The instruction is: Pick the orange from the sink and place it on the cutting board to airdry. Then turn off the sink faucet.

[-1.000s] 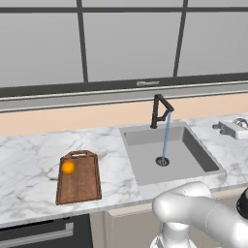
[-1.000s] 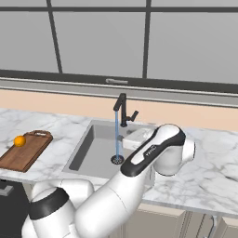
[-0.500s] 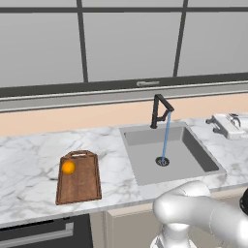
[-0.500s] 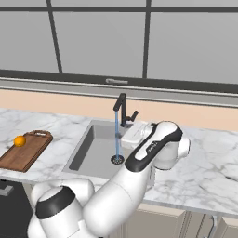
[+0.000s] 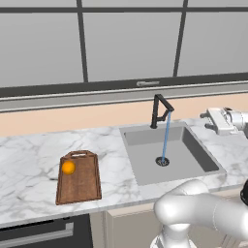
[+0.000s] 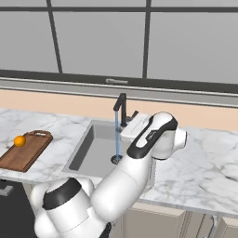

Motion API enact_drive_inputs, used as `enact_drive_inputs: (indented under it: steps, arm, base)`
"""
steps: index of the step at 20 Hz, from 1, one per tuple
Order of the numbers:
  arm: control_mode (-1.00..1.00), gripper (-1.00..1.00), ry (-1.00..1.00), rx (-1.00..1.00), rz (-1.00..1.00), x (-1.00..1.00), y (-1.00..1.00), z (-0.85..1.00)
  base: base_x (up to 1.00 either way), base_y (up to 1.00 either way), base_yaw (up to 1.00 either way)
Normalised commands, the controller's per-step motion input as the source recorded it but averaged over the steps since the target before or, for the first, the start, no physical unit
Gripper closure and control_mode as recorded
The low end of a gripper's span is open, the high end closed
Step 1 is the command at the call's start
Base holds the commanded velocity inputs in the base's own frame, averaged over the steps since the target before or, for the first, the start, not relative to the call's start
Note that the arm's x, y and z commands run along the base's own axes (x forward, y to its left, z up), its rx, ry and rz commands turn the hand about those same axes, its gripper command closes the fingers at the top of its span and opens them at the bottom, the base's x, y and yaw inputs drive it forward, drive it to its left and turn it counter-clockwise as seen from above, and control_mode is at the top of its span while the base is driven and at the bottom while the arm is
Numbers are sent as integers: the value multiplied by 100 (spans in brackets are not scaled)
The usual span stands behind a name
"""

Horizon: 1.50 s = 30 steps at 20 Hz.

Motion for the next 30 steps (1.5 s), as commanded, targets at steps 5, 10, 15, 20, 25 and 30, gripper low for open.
enact_drive_inputs:
  steps: [5, 10, 15, 20, 25, 30]
  arm:
    - [-100, -100, -1, -4, -4, 40, 0, -23]
    - [-100, -100, 0, -1, -3, 37, 0, -20]
    - [-100, -100, 0, -1, -2, 41, 0, -12]
    - [-100, -100, 2, -1, -2, 43, 0, -22]
    - [-100, -100, 3, 0, -2, 42, 0, -27]
    - [-100, -100, 1, 0, 0, 42, -3, -8]
  base:
    - [0, 0, 0]
    - [0, 0, 0]
    - [0, 0, 0]
    - [0, 0, 0]
    - [0, 0, 0]
    - [0, 0, 0]
